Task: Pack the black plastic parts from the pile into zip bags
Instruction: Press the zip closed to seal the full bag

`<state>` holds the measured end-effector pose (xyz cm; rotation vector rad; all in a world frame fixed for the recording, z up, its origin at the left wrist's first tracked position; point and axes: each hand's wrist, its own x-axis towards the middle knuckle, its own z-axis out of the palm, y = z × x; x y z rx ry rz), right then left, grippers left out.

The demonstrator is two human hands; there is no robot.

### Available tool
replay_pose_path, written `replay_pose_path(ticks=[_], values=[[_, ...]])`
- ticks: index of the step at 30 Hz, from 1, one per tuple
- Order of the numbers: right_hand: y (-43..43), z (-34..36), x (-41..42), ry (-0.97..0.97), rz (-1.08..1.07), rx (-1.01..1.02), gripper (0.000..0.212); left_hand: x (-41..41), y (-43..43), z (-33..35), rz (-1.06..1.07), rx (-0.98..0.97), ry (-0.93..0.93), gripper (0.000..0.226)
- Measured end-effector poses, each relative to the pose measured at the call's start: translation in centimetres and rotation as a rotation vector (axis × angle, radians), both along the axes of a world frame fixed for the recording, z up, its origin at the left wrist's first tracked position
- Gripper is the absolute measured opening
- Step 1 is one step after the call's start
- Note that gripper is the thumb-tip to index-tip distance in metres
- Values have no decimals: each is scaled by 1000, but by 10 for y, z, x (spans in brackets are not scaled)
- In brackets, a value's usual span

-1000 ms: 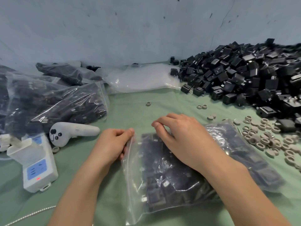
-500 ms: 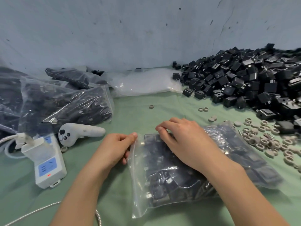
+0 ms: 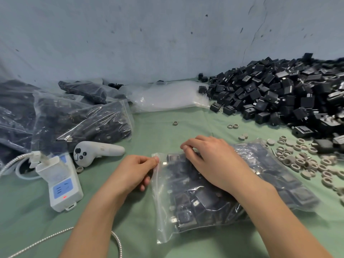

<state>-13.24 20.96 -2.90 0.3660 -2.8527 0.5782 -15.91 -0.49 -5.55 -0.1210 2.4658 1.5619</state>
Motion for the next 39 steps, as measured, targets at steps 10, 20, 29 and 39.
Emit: replay_pose_path(ticks=[10, 20, 29, 39], values=[[1, 0, -1, -19, 6, -19, 33, 5, -1, 4, -26, -32, -70, 41], [1, 1, -2, 22, 12, 30, 34, 13, 3, 7, -62, -73, 3, 40], [-37, 20, -17, 69, 41, -78, 36, 17, 9, 5, -19, -90, 60, 41], [-64, 4, -58, -457, 100, -149, 41, 26, 21, 8, 16, -217, 113, 41]])
